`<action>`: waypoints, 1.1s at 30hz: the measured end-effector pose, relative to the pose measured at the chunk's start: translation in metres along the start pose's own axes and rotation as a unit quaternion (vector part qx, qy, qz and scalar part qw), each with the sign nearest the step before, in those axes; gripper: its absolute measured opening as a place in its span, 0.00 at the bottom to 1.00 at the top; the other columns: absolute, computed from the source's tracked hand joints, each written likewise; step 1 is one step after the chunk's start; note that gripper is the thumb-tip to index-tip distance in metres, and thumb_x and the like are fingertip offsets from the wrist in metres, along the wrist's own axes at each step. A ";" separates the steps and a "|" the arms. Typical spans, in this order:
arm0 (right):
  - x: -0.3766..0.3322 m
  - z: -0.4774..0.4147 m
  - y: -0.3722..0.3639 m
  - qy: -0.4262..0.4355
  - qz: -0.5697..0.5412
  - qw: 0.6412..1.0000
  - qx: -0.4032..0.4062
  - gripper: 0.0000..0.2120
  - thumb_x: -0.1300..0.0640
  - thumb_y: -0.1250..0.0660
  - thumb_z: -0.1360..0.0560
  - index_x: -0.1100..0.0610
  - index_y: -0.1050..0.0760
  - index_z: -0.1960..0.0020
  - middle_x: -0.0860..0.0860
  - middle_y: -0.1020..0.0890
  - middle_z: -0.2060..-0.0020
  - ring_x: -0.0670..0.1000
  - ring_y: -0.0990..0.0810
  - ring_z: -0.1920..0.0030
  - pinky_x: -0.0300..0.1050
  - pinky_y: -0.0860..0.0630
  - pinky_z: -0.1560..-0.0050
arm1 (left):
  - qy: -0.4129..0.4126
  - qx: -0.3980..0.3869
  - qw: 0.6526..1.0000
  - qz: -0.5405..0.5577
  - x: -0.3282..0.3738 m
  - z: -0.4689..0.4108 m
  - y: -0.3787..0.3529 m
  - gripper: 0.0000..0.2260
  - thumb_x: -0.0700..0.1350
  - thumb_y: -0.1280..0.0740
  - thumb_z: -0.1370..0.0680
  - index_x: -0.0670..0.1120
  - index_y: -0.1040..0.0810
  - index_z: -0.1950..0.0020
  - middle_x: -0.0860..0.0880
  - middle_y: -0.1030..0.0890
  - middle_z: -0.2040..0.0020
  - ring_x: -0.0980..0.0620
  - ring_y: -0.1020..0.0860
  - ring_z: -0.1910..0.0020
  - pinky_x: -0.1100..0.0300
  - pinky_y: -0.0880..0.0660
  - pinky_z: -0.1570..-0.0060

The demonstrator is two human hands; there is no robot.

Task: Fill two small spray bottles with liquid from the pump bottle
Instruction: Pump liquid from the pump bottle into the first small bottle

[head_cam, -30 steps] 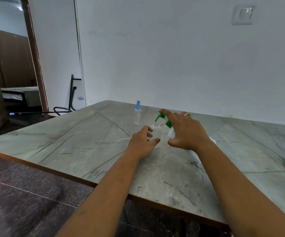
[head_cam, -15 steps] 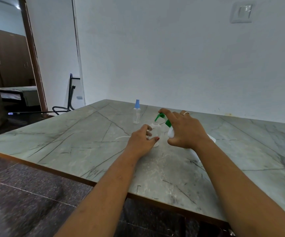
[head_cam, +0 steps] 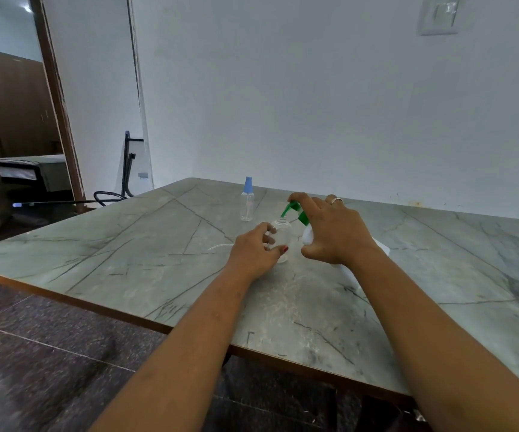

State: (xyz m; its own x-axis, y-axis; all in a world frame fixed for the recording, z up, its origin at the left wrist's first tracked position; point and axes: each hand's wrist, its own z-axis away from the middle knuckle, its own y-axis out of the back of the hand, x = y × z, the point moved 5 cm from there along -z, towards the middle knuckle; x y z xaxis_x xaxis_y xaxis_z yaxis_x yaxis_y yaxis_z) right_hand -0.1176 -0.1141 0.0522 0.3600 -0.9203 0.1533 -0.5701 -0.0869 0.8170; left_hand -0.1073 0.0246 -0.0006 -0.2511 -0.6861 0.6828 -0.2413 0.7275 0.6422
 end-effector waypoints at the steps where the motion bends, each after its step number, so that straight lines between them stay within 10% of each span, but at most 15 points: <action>1: -0.001 0.000 0.000 0.000 0.001 1.000 0.002 0.38 0.47 0.30 0.35 0.44 0.45 0.30 0.49 0.24 0.41 0.54 0.28 0.46 0.45 0.25 0.55 | -0.001 0.001 1.000 0.000 0.000 0.000 0.000 0.19 0.51 0.31 0.25 0.47 0.29 0.37 0.46 0.22 0.39 0.50 0.23 0.45 0.60 0.27 0.44; 33: -0.011 0.001 0.004 0.003 0.053 0.999 0.006 0.34 0.47 0.30 0.33 0.44 0.42 0.31 0.48 0.25 0.39 0.55 0.28 0.40 0.49 0.22 0.50 | 0.014 0.011 1.000 0.013 -0.001 0.002 0.002 0.22 0.53 0.28 0.28 0.48 0.27 0.37 0.46 0.20 0.41 0.50 0.21 0.45 0.58 0.27 0.41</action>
State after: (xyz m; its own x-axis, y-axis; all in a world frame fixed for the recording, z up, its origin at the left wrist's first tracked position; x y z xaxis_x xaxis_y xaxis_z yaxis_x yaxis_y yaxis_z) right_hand -0.1247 -0.1046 0.0531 0.3020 -0.9222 0.2416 -0.6144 0.0055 0.7890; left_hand -0.1092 0.0267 -0.0001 -0.2305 -0.6670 0.7085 -0.2566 0.7440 0.6169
